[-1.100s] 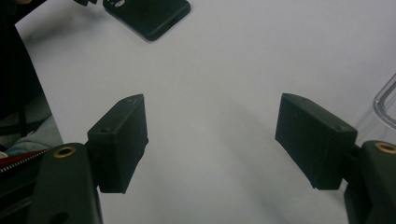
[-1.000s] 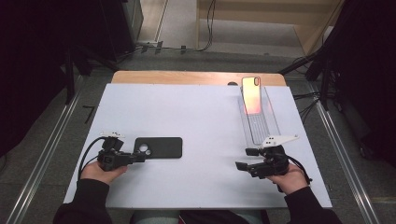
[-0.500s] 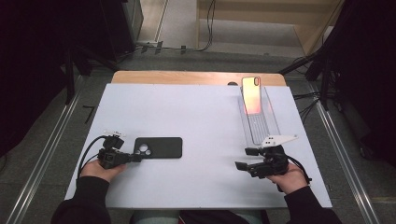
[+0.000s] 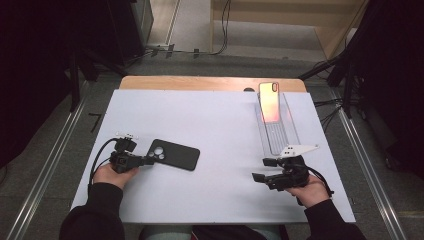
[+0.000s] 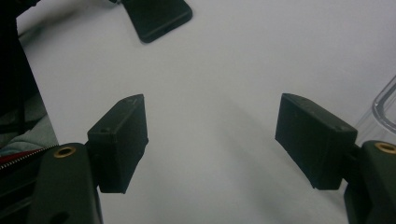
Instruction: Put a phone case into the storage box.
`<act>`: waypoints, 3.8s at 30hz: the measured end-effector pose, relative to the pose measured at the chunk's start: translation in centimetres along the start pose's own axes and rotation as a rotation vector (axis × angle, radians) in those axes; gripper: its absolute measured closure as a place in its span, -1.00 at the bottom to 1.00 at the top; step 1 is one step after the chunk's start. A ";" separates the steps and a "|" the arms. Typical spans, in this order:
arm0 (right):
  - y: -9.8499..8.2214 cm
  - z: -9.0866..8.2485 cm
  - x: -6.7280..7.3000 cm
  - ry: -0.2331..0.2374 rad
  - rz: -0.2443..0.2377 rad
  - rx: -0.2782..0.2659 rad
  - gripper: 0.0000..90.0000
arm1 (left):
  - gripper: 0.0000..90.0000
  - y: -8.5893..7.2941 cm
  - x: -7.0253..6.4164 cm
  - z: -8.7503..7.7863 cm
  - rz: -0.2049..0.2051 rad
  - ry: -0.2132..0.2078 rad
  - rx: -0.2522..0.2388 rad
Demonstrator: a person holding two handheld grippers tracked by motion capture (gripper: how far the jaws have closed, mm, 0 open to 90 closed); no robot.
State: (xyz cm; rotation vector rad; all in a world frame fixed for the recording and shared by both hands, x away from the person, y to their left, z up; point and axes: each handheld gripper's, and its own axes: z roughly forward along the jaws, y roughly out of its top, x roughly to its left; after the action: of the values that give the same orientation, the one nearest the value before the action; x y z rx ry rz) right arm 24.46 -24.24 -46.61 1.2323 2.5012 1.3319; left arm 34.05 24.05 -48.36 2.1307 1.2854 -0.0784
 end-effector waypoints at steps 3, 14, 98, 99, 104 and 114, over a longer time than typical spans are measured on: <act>-0.1 0.0 -0.1 0.000 0.003 0.000 -0.48 | 1.00 0.4 -0.1 0.4 0.008 0.009 -0.012; -0.3 0.0 -0.2 -0.013 0.009 0.002 -0.48 | 1.00 2.4 -0.3 2.0 0.037 -0.020 -0.023; 2.7 0.3 0.3 -0.014 0.007 -0.027 -0.55 | -0.33 -3.0 -6.7 -2.4 0.194 -0.271 -0.125; 2.9 0.5 0.4 -0.014 0.003 -0.024 -0.55 | -0.33 -3.0 -6.7 -2.4 0.191 -0.271 -0.124; 4.3 1.4 0.8 -0.008 0.004 -0.028 -0.57 | -0.33 -3.3 -6.6 -2.6 0.182 -0.265 -0.126; 6.2 3.3 1.5 -0.011 -0.026 -0.008 -0.70 | -0.33 -3.7 -6.6 -3.0 0.172 -0.263 -0.126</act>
State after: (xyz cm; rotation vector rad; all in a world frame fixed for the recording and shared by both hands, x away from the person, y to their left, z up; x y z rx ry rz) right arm 28.58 -19.07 -43.78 1.1973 2.4935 1.3249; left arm 26.79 21.76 -45.44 2.0356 0.9280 -0.1932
